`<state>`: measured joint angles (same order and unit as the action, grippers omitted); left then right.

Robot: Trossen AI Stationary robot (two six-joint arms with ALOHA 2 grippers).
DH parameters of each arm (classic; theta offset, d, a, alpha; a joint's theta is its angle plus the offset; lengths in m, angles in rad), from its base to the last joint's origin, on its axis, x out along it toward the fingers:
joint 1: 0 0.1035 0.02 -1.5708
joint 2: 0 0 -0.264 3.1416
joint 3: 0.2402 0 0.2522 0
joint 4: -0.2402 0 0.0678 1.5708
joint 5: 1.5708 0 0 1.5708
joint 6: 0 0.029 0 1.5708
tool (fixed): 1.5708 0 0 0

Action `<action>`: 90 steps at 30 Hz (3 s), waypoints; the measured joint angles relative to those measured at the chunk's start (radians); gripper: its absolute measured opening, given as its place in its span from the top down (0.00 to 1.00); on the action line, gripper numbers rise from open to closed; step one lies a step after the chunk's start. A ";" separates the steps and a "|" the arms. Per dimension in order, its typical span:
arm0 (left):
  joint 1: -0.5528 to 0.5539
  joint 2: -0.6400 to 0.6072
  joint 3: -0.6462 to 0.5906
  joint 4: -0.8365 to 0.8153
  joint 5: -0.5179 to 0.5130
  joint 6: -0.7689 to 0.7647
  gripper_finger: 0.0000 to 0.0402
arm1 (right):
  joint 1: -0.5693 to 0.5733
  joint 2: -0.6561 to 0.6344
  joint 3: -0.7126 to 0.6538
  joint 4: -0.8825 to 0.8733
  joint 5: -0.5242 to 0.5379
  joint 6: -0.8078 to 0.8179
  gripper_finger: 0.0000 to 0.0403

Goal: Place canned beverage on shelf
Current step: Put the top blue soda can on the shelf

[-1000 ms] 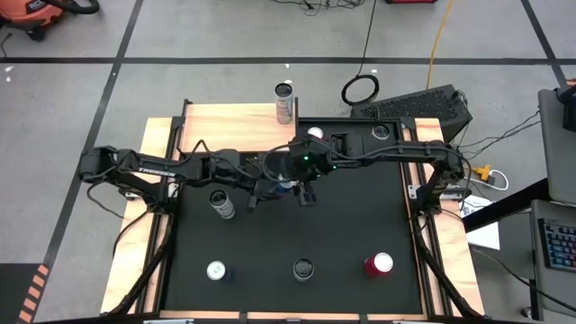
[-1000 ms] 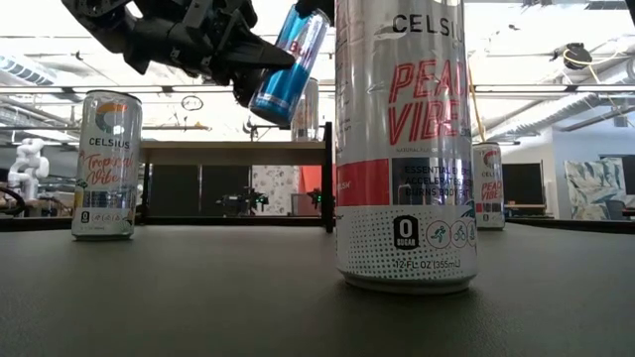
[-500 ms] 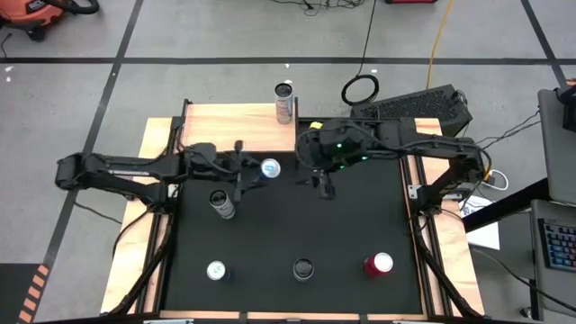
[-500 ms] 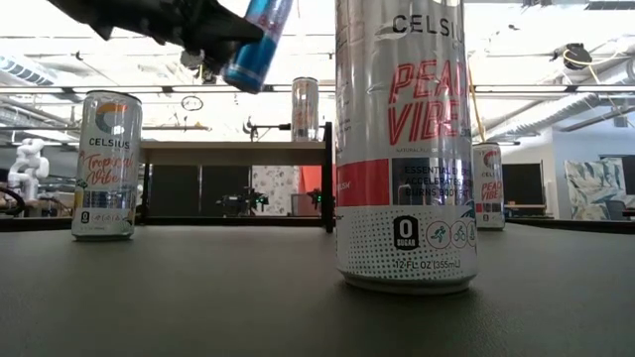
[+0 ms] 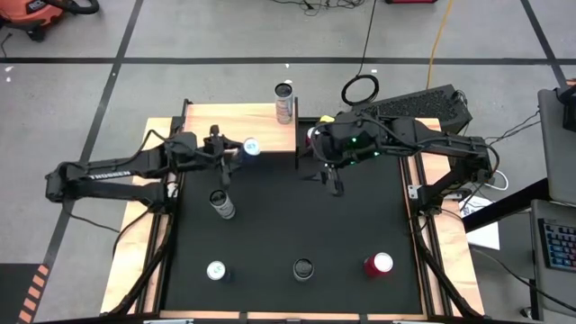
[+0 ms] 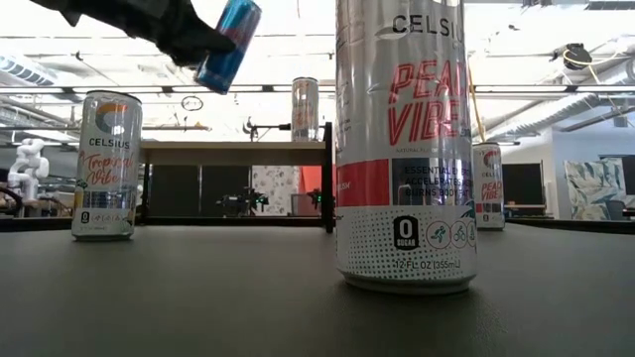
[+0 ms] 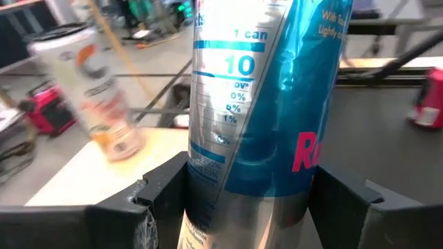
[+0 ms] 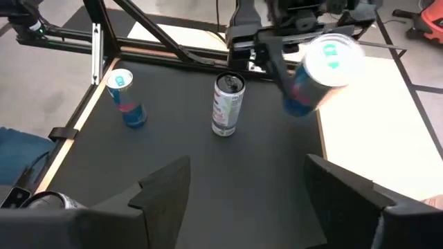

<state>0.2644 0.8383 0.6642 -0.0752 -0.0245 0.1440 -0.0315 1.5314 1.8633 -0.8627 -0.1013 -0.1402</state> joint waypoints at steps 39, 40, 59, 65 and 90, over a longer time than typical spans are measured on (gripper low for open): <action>0.699 0.075 -0.081 0.228 0.376 0.007 0.39 | 0.000 0.001 0.000 -0.064 -0.004 -0.010 0.35; 0.711 0.086 -0.103 0.260 0.386 -0.008 0.39 | 0.000 0.001 0.000 -0.064 -0.004 -0.010 0.35; 0.867 0.107 -0.186 0.442 0.443 -0.085 0.39 | 0.000 0.001 0.000 -0.072 -0.005 -0.004 0.35; 0.892 0.106 -0.225 0.540 0.457 -0.102 0.39 | 0.000 0.001 0.000 -0.074 -0.005 -0.005 0.35; 0.935 0.104 -0.333 0.685 0.261 -0.191 0.39 | 0.000 0.002 -0.001 -0.072 -0.005 -0.014 0.35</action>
<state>1.1998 0.9424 0.3317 0.6093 0.2364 -0.0466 -0.0311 1.5330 1.8626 -0.9348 -0.1059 -0.1542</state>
